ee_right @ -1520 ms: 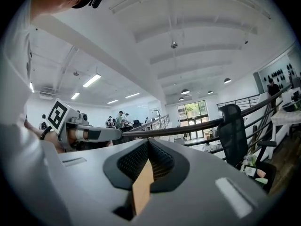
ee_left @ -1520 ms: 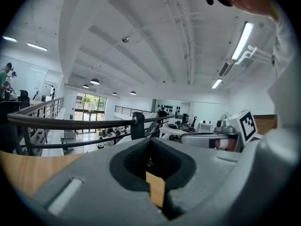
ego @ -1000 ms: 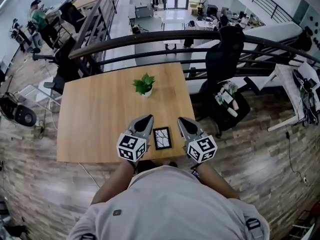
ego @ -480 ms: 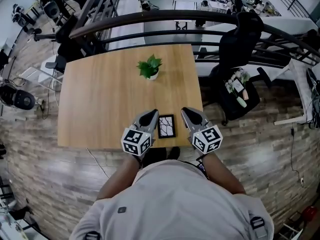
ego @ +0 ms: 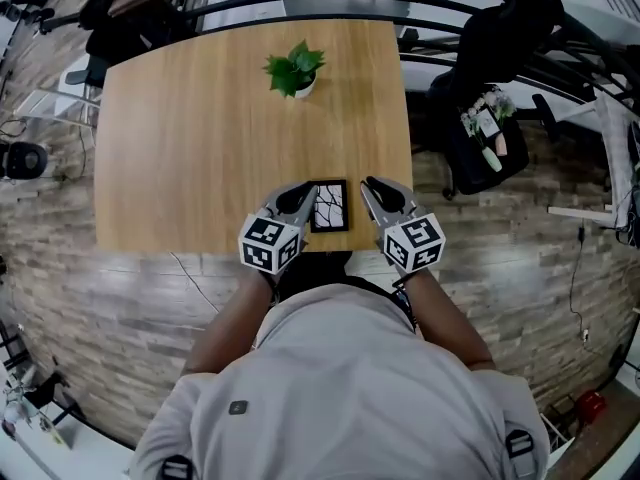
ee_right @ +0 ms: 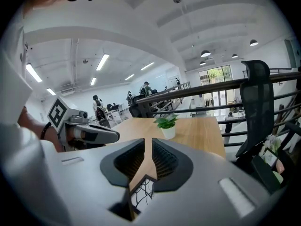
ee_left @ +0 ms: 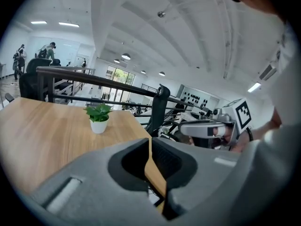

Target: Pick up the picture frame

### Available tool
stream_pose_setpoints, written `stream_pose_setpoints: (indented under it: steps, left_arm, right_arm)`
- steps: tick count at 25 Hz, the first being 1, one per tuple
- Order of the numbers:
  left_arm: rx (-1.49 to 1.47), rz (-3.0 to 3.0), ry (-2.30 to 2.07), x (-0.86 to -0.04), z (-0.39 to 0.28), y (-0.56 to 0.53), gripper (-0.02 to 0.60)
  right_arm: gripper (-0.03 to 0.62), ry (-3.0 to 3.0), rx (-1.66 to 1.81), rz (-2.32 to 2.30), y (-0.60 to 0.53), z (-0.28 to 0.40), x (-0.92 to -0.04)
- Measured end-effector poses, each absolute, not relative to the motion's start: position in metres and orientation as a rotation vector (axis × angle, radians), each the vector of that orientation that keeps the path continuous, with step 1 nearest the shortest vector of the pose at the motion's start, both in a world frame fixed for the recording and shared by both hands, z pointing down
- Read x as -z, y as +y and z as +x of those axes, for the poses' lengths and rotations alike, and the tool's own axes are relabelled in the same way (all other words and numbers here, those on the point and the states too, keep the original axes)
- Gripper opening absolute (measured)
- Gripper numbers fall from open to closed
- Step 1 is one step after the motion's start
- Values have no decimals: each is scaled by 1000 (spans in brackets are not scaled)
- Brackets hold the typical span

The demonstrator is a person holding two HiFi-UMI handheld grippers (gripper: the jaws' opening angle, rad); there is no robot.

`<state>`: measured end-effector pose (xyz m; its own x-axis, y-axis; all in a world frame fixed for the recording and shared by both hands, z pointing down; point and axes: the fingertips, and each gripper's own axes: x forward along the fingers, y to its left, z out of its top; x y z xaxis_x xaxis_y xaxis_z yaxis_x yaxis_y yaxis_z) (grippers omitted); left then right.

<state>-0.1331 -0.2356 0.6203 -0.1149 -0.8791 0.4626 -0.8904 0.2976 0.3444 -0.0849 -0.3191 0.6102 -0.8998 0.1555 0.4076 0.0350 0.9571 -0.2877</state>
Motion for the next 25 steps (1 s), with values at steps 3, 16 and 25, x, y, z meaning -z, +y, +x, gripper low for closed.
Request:
stream_pose_setpoints:
  steps: [3, 16, 25]
  left_arm:
    - [-50, 1534, -1920, -653, -131, -232, 32]
    - [-56, 1353, -1703, -771, -115, -209, 104]
    - [-116, 1275, -1644, -826, -110, -203, 120]
  right_arm:
    - [67, -2610, -367, -146, -317, -85, -642]
    - [104, -2325, -478, -117, -298, -73, -769]
    - [119, -2194, -493, -106, -284, -67, -825]
